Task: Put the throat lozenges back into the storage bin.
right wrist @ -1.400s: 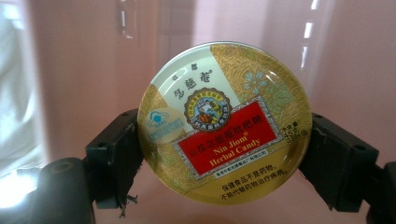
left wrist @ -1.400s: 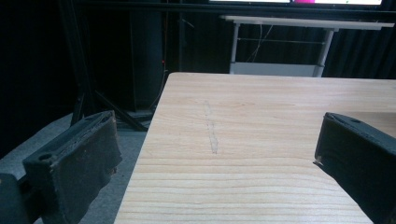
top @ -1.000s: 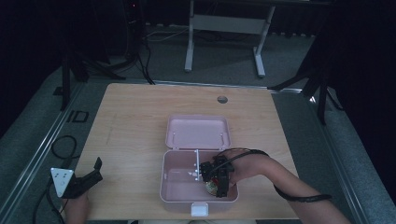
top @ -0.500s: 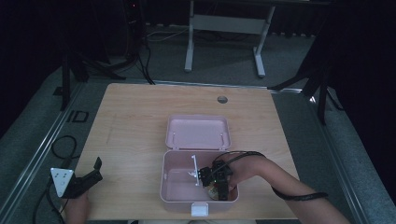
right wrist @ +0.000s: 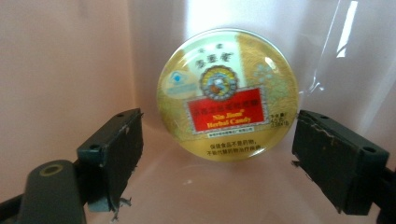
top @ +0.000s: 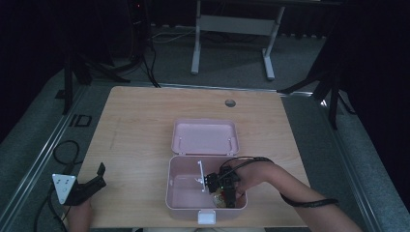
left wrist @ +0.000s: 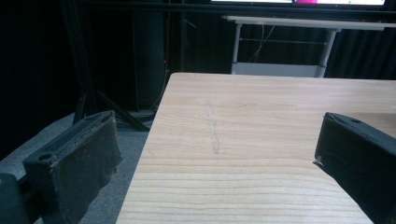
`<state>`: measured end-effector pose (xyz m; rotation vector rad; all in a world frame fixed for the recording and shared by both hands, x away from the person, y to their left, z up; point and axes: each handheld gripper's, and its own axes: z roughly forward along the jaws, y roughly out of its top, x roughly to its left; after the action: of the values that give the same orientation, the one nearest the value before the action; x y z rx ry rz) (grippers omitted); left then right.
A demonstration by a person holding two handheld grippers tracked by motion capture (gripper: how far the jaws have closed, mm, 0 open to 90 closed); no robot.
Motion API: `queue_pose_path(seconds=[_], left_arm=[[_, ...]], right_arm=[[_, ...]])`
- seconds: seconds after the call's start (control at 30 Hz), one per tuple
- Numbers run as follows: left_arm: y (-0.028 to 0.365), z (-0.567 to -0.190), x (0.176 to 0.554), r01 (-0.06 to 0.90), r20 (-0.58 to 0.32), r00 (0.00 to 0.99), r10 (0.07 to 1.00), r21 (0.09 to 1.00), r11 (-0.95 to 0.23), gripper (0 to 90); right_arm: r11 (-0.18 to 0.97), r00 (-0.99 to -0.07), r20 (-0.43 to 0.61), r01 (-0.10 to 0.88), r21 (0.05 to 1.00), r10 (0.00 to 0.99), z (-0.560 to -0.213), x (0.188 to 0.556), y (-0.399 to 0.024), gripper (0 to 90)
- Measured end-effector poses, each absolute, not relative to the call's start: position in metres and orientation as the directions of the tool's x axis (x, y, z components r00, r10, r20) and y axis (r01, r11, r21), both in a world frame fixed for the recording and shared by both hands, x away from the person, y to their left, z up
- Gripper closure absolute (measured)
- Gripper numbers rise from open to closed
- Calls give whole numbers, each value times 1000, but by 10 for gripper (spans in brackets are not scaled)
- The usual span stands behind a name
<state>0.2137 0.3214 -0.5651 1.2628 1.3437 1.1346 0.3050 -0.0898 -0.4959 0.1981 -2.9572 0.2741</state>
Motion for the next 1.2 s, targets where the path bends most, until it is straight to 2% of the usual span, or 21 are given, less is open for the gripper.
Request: queue_pose_path(seconds=[0.07,0.5,0.57,0.73,1.2], left_arm=[[321,-565,214,131,-37,-28,999,991,40,4],[322,-565,213,126,-38,-29,999,991,42,4],[322,-565,213,123,-41,-28,999,991,44,4],[322,-565,213,121,-39,-28,999,992,43,4],[321,-565,213,124,-37,-29,999,991,40,4]], right_arm=[[975,-977,178,-150,-165,-120,-493,305,-90,152],[992,-987,106,-121,30,-123,-438,305,-97,128],[989,-991,69,-105,101,-113,-421,306,-105,128],[980,-997,29,-71,187,-77,-404,310,-125,130],[958,-998,-20,55,280,63,-394,317,-201,130]])
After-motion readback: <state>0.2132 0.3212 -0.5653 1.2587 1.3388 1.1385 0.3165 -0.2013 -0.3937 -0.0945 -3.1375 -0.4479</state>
